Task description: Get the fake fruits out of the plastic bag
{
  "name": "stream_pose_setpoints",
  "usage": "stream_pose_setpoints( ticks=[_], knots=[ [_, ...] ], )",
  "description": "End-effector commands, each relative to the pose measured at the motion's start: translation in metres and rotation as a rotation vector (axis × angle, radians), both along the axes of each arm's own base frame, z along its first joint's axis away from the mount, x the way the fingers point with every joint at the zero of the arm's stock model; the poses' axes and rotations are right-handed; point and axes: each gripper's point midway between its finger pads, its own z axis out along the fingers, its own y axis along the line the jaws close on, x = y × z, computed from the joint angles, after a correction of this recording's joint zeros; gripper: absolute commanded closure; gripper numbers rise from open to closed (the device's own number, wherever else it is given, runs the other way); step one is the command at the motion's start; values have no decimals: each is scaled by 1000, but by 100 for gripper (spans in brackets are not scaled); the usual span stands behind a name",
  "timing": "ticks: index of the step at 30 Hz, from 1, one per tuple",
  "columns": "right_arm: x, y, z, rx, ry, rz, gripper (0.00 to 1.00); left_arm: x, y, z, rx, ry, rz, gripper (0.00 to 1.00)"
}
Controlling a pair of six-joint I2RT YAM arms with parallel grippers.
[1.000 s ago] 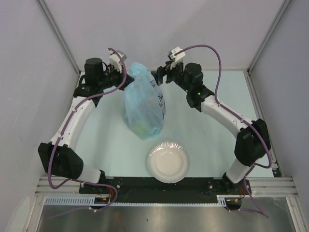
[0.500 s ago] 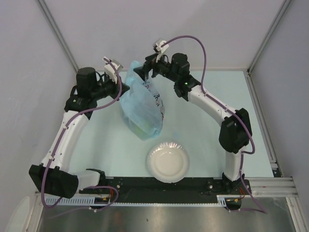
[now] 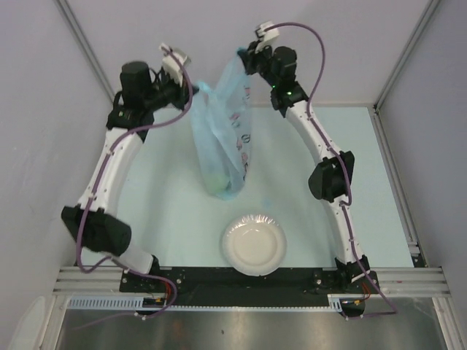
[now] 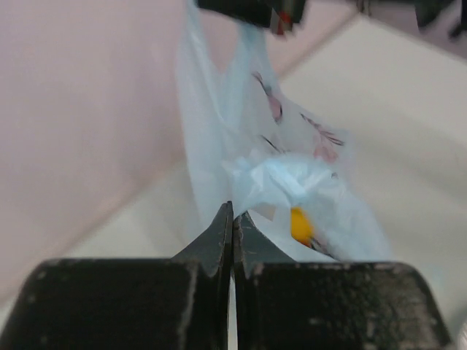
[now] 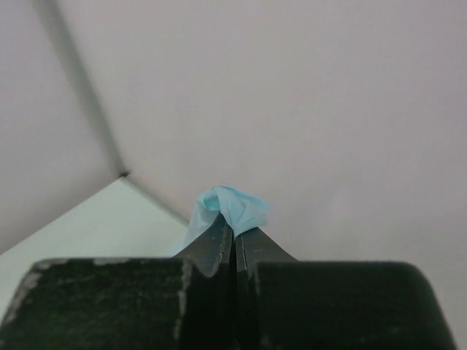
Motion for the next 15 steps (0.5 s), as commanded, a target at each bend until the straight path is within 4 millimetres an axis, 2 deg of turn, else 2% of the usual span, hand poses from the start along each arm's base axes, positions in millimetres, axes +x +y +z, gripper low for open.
stream_pose_setpoints(
  ticks=[1,2,3,5,6,7,8,9,10,11,12,13,14,15],
  knots=[
    [22,-112,127,132,-300,-283,100,47,-13,152,-92,-361,-5,100],
    [29,-116,113,98,-281,-303,100,71,-22,140,-92,-328,-17,100],
    [10,-133,145,108,-331,-323,100,60,-22,189,-111,-446,-24,100],
    [1,-149,150,103,-348,-349,100,53,-35,207,-106,-525,-66,100],
    [4,-152,120,74,-289,-355,100,49,-39,209,-75,-559,-85,100],
    [-21,-169,147,87,-324,-369,100,38,-49,209,-63,-569,-135,100],
    [-33,-176,149,85,-324,-377,100,27,-52,206,-45,-552,-160,100],
    [-30,-180,102,43,-238,-386,100,24,-57,188,-13,-519,-197,100],
    [-61,-192,126,72,-261,-395,100,13,-67,173,5,-483,-259,100],
    [-70,-193,108,51,-222,-389,100,-7,-66,165,44,-468,-292,100],
    [-74,-192,51,-13,-107,-376,100,-7,-71,119,75,-359,-322,100],
    [-104,-195,56,-8,-101,-366,100,-18,-78,97,93,-315,-355,100],
    [-115,-195,35,-28,-44,-360,100,-31,-78,80,123,-298,-388,100],
    [-128,-194,4,-70,54,-347,100,-52,-77,35,150,-199,-417,100]
  ],
)
